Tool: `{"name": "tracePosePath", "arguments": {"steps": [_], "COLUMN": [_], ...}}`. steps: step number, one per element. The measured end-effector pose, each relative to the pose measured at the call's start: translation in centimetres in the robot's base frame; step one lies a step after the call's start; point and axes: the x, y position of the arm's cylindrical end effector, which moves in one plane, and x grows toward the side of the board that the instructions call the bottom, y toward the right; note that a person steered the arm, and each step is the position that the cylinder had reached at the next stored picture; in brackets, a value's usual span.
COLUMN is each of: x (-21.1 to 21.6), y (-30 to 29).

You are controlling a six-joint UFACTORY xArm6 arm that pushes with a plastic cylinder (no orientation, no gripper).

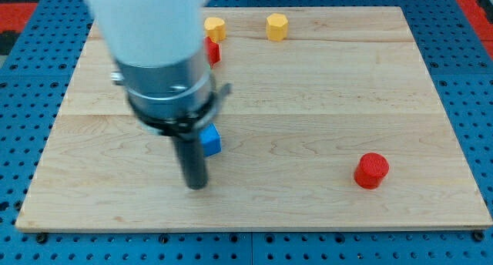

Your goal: Move the red circle to the bottom of the blue cube

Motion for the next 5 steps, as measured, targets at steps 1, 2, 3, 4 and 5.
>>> {"name": "tracePosePath", "arguments": {"steps": [1,2,3,4,5], "x": [-2.7,-3.9,-4.3,-2.3,-3.5], "y": [0.2,-2.0,-4.8,-0.8,8.1]}}
